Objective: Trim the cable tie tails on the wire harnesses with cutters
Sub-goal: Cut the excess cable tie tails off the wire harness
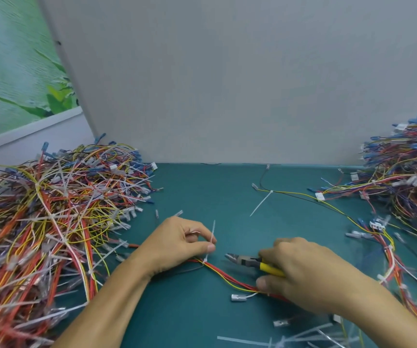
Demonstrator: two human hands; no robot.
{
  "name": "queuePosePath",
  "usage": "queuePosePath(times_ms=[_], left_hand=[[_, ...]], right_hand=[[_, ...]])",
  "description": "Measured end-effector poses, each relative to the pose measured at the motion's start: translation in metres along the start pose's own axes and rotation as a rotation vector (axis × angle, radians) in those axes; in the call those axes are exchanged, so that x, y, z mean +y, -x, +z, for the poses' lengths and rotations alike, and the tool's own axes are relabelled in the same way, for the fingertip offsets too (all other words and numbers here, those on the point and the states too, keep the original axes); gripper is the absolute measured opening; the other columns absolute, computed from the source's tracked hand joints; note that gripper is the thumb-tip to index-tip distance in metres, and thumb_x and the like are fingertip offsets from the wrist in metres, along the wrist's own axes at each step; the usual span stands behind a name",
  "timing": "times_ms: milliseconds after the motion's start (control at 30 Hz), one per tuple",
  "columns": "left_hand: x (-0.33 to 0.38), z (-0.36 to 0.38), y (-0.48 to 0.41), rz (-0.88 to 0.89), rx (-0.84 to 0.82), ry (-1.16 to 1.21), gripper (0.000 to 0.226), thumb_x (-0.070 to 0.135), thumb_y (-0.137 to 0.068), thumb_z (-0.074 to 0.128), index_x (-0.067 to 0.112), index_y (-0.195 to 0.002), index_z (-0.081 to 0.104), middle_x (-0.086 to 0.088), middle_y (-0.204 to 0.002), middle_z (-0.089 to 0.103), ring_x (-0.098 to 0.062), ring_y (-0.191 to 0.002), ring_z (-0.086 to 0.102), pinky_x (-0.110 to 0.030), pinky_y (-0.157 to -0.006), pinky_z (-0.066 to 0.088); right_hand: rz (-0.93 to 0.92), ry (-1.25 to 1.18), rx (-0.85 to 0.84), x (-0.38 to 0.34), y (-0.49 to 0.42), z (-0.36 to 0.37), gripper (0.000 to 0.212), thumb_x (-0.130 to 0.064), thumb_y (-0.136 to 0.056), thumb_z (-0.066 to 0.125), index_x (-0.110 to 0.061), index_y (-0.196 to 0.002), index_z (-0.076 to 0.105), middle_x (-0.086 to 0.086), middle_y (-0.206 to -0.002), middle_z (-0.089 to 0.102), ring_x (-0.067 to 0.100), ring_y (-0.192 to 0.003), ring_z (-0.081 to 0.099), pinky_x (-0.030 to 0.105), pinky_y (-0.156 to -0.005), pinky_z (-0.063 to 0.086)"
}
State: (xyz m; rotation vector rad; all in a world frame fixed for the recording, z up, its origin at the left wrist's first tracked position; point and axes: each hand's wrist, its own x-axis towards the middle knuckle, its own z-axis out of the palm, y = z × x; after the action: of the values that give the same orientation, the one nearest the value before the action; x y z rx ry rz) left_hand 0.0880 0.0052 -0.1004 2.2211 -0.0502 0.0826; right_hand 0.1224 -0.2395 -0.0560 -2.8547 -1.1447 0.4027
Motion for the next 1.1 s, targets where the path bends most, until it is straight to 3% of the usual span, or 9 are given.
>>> queuePosePath(times_ms=[100,200,367,533,700,933,1100], left_hand=[[0.001,0.001,0.000,0.003,0.004,0.012,0.013,0.015,-0.082,0.073,0.023,-0.073,0.070,0.014,-0.043,0.044,0.000,-0.044,0.034,-0.012,-0.050,0.028],[0.000,0.003,0.001,0.004,0.007,0.102,0.015,0.008,-0.085,0.069,0.016,-0.073,0.067,0.015,-0.043,0.048,0.004,-0.042,0.039,-0.006,-0.049,0.029],[-0.007,0.002,0.000,-0.015,0.026,0.152,0.010,0.018,-0.083,0.072,0.018,-0.074,0.068,-0.005,-0.057,0.042,-0.016,-0.058,0.033,-0.025,-0.055,0.027],[-0.010,0.004,-0.002,-0.002,0.029,0.171,0.007,0.028,-0.077,0.070,0.022,-0.074,0.068,0.003,-0.053,0.043,-0.011,-0.052,0.034,-0.020,-0.051,0.030],[-0.012,0.005,-0.003,-0.014,0.039,0.187,0.013,0.034,-0.073,0.070,0.021,-0.074,0.069,-0.009,-0.058,0.041,-0.016,-0.057,0.033,-0.023,-0.052,0.029],[-0.013,0.005,-0.003,-0.021,0.036,0.210,0.015,0.035,-0.073,0.071,0.020,-0.075,0.068,-0.011,-0.060,0.043,-0.018,-0.060,0.033,-0.028,-0.057,0.027],[-0.012,0.006,-0.003,-0.026,0.043,0.215,0.015,0.034,-0.072,0.070,0.019,-0.074,0.068,-0.011,-0.059,0.043,-0.017,-0.058,0.033,-0.027,-0.055,0.028]], right_hand=[[-0.019,0.028,0.007,-0.008,-0.005,0.001,0.021,-0.043,-0.093,0.044,-0.023,-0.087,0.048,-0.002,-0.092,0.042,0.025,-0.085,0.047,0.033,-0.068,0.033],[-0.030,0.050,0.024,-0.014,-0.012,0.003,0.022,-0.037,-0.092,0.039,-0.020,-0.090,0.052,0.002,-0.097,0.047,0.028,-0.089,0.052,0.033,-0.070,0.036],[-0.001,0.132,0.060,-0.022,-0.019,0.008,0.034,-0.052,-0.096,0.038,-0.021,-0.085,0.049,0.006,-0.102,0.058,0.031,-0.090,0.056,0.034,-0.067,0.036],[0.001,0.117,0.083,-0.023,-0.019,0.010,0.037,-0.053,-0.096,0.036,-0.021,-0.082,0.048,0.005,-0.099,0.058,0.030,-0.093,0.058,0.033,-0.067,0.036],[-0.030,0.086,0.092,-0.025,-0.021,0.011,0.038,-0.055,-0.096,0.035,-0.021,-0.084,0.049,0.004,-0.100,0.056,0.031,-0.095,0.058,0.034,-0.068,0.037],[-0.044,0.100,0.112,-0.026,-0.026,0.011,0.042,-0.055,-0.097,0.036,-0.019,-0.096,0.058,0.006,-0.106,0.059,0.032,-0.098,0.058,0.034,-0.069,0.038],[-0.038,0.091,0.083,-0.025,-0.024,0.009,0.040,-0.056,-0.096,0.035,-0.021,-0.089,0.053,0.006,-0.105,0.059,0.031,-0.096,0.058,0.034,-0.069,0.038]])
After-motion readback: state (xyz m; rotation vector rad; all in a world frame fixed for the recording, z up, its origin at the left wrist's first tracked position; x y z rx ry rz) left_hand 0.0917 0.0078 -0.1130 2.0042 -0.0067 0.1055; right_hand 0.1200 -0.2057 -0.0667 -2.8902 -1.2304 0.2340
